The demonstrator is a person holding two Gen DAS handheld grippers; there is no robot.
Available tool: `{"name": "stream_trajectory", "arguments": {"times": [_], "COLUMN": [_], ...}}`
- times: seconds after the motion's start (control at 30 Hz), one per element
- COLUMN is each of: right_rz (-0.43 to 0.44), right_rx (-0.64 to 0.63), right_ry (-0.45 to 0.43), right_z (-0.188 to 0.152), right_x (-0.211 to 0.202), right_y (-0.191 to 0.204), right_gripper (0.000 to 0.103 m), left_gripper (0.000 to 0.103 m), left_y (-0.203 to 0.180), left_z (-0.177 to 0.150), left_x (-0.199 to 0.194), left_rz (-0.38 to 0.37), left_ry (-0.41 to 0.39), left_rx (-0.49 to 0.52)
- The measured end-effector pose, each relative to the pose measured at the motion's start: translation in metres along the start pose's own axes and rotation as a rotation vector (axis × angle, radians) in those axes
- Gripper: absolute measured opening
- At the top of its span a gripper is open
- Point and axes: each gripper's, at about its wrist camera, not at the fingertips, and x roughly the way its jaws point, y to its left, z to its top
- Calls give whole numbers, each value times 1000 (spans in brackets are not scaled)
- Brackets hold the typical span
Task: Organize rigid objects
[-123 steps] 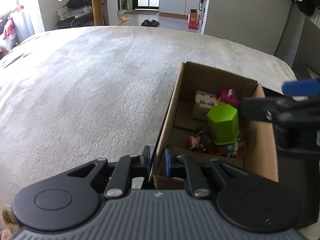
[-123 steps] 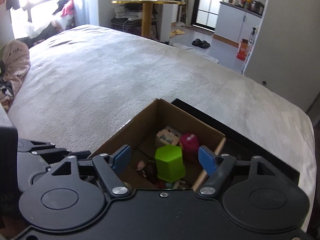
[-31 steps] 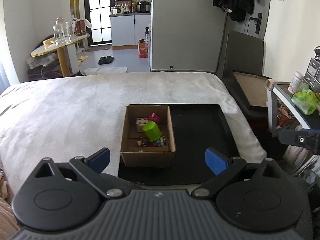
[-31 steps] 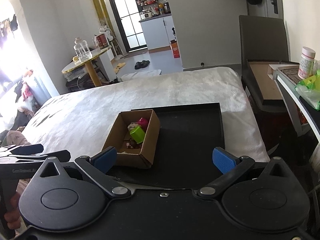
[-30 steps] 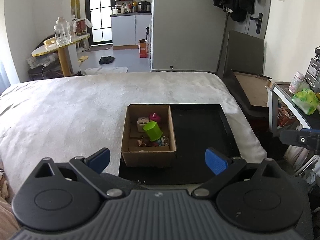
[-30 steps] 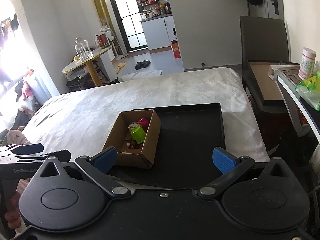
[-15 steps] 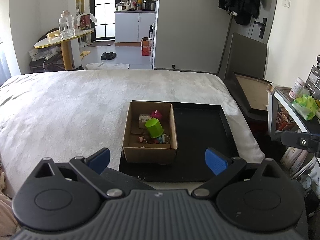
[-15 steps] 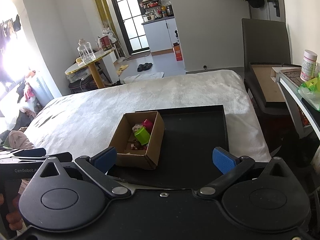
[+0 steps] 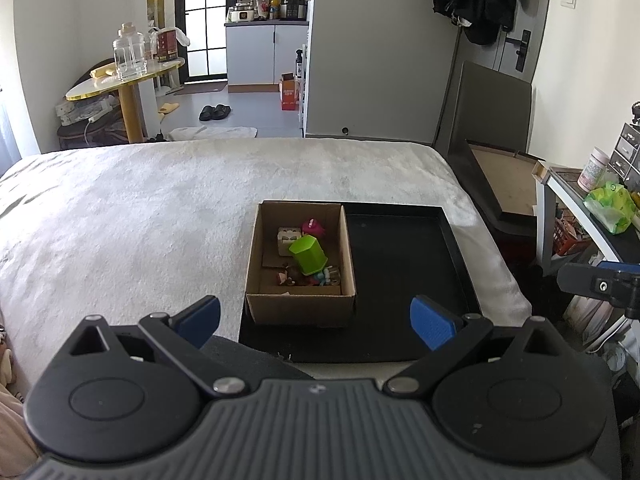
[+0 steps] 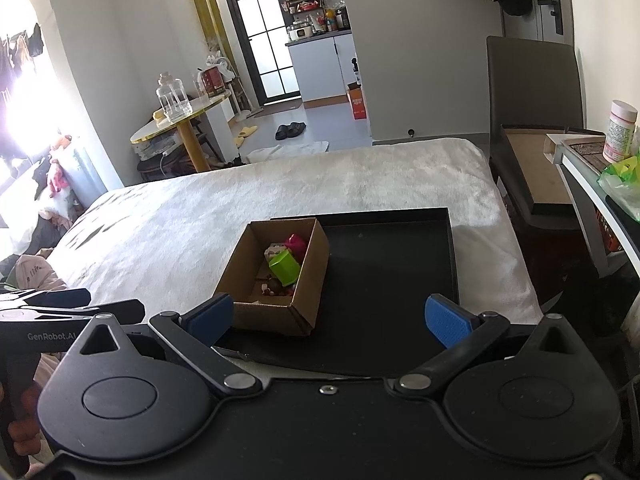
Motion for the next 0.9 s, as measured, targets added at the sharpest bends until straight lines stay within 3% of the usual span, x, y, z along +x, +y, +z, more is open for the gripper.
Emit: {"name": "stream_trajectory", "arguments": {"times": [0.9], "right_rz": [-21], "right_rx": [-6], "right_ry": [1], "right_z": [0], "right_x": [0], "right_y": [-1], "right_gripper": [103], "left_gripper": [101], "left_y": [-3], "left_z": [0], "left_x": [2], "left_rz": [0], "left_ry": [2], "left_rx": [11]}}
